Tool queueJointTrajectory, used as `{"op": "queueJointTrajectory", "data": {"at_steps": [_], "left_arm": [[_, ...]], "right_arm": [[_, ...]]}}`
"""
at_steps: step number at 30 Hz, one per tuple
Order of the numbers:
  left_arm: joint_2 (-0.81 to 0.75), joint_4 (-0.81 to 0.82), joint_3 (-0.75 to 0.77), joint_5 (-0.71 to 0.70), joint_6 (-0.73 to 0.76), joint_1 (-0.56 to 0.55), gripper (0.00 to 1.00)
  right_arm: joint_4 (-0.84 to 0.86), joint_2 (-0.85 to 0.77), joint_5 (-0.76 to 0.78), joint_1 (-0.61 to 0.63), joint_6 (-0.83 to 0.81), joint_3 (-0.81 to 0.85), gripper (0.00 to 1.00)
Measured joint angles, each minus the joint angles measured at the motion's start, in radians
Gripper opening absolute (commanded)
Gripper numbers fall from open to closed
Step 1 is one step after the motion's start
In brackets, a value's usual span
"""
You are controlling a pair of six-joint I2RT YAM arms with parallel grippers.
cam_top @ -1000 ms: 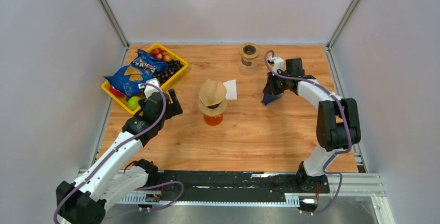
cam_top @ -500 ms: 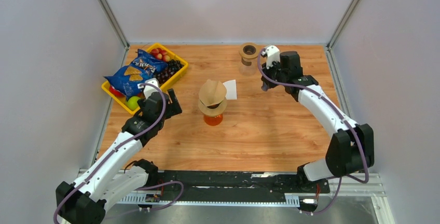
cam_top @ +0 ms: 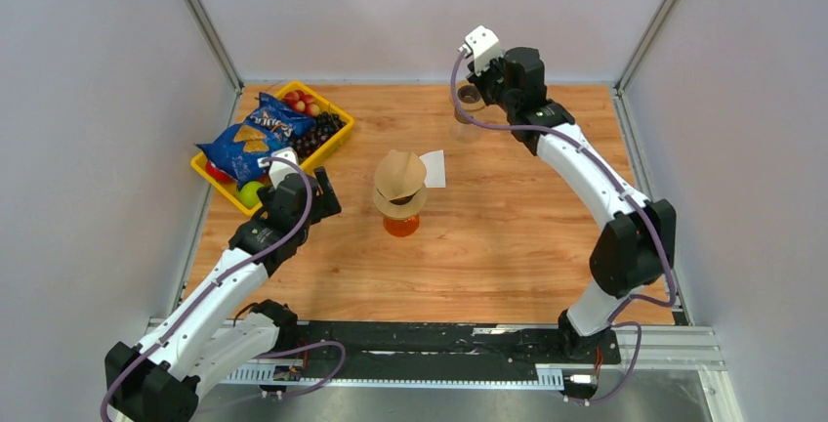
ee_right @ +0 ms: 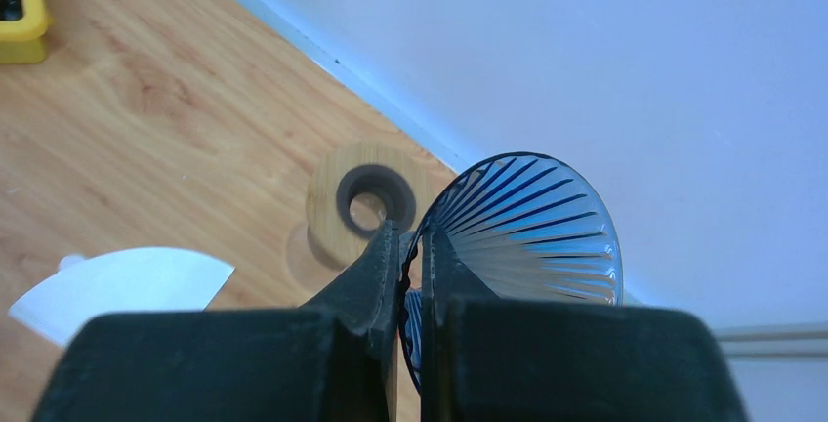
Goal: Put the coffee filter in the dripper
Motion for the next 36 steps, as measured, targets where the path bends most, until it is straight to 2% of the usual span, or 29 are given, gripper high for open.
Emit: {"op": "queueJointTrajectory", "data": {"at_steps": [4,12,28,36], "left_arm": [[0.000,0.000,0.000,-0.006,0.000,0.000,1.00],[0.004,-0.001,0.002,-0.014,0.000,0.000,1.00],[0.014,-0.001,0.010,-0.027,0.000,0.000,1.00],[0.013,-0.002,0.011,-0.031,0.001,0.000,1.00]], "right_arm": [[0.022,0.124,0.018,0.005,-0.039,0.092,0.00],[0.027,0.262,0.044,0.014,-0.085,0.180,0.00],[0.051,0.375,0.148,0.088,-0.224,0.201,0.00],[0.051,0.382,0.157,0.089,-0.241,0.203,0.00]]}}
